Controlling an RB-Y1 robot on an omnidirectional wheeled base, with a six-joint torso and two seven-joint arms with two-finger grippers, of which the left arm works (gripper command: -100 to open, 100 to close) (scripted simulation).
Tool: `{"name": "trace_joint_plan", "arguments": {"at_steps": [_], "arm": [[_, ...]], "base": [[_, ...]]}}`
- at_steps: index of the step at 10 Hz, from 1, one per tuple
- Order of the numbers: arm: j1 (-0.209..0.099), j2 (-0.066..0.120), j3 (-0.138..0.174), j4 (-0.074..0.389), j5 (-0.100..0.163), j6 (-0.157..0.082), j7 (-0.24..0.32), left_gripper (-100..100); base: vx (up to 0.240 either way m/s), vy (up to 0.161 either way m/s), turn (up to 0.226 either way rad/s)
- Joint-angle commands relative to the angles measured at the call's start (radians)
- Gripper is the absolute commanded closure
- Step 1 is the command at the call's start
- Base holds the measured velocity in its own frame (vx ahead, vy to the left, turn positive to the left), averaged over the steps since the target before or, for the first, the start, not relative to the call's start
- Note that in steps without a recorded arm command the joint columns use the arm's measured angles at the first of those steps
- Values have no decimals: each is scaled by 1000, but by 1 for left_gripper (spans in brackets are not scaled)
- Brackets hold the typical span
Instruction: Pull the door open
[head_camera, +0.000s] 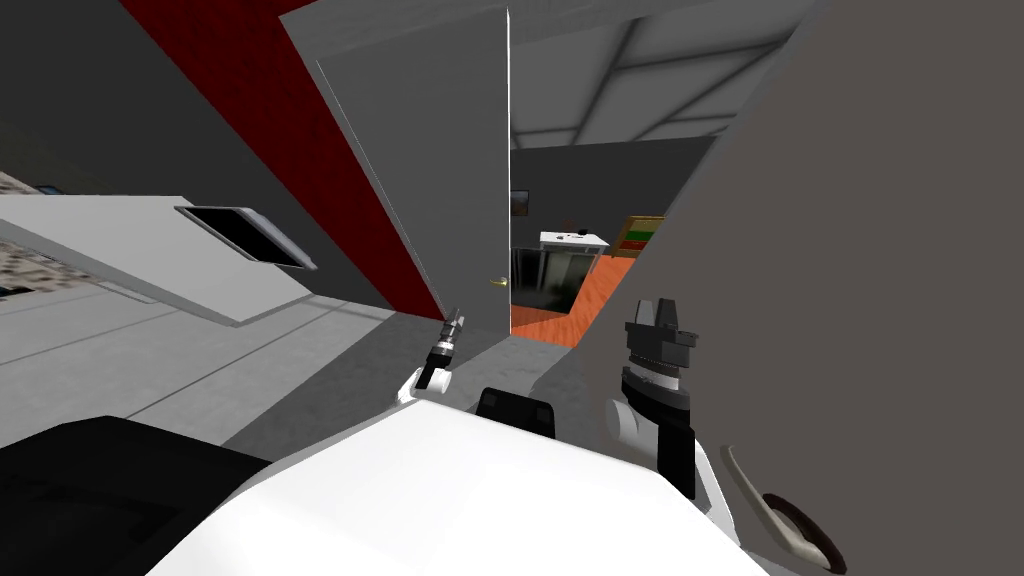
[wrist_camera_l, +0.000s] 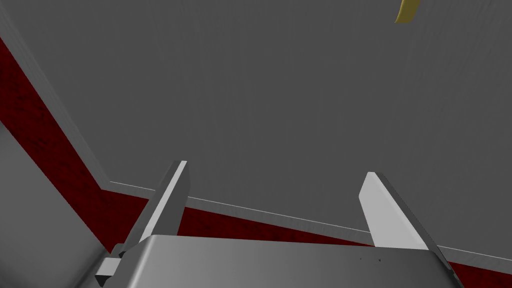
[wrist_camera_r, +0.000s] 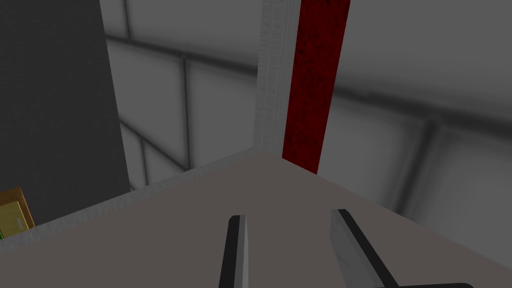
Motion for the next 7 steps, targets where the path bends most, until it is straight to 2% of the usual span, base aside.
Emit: {"name": "trace_joint_plan", "arguments": {"at_steps": [1, 7], "arm": [[-13, 5, 0, 44, 3, -10, 10, -100], [-53, 24, -2, 189, 14, -44, 43, -100]], "base": [[106, -11, -62], [108, -22, -64]]}}
